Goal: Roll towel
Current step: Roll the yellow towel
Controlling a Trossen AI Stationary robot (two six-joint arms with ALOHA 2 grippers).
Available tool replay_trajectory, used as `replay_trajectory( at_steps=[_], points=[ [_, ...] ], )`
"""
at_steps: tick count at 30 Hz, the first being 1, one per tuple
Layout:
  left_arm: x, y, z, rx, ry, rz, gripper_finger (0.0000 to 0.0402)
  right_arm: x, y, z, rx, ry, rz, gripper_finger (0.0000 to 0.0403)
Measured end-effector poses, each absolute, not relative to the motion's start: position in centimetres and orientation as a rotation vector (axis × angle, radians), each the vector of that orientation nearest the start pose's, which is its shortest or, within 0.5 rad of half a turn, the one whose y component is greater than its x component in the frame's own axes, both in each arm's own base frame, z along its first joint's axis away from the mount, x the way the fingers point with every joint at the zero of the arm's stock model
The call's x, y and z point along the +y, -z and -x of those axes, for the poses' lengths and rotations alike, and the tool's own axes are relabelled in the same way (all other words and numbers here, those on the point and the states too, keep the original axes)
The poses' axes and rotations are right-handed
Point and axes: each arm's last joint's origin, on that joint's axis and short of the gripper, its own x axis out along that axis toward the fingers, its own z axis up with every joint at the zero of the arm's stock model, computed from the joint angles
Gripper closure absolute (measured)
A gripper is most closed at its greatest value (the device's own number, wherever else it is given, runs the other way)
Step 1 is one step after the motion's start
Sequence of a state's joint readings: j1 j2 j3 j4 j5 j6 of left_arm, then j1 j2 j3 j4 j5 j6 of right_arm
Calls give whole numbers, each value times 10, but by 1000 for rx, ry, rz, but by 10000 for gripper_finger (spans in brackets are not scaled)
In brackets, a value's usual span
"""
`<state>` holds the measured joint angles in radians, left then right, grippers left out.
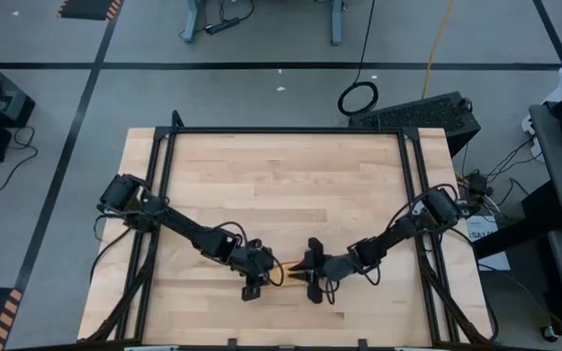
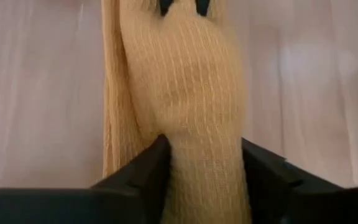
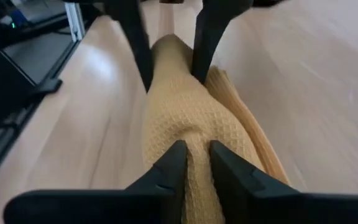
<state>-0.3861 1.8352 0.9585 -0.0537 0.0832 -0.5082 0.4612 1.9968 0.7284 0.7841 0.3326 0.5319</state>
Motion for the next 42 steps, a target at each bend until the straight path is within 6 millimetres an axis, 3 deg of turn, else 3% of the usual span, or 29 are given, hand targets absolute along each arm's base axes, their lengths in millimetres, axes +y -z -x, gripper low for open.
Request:
replay_trajectory(
  at_steps=[7,12,15,25,34,38,42],
  points=[
    [-128,-157,-303,1077,181,272,136,135,-81,-315,507,-5,-445,347],
    [-132,-189,-295,932,186,192,104,131,-81,-317,513,17,-509,348],
    [-145,-198,-295,802,153,131,101,129,-81,-317,514,35,-557,348],
    [-179,-153,-293,816,57,-70,101,112,-80,-324,566,3,-719,349],
    [-178,-127,-296,862,-12,-139,101,109,-81,-326,577,-14,-807,349],
    [-174,-127,-298,881,-14,-136,127,110,-81,-325,583,-16,-787,332],
    [-167,-126,-301,912,1,-112,180,110,-88,-324,560,-8,-725,279]
  ],
)
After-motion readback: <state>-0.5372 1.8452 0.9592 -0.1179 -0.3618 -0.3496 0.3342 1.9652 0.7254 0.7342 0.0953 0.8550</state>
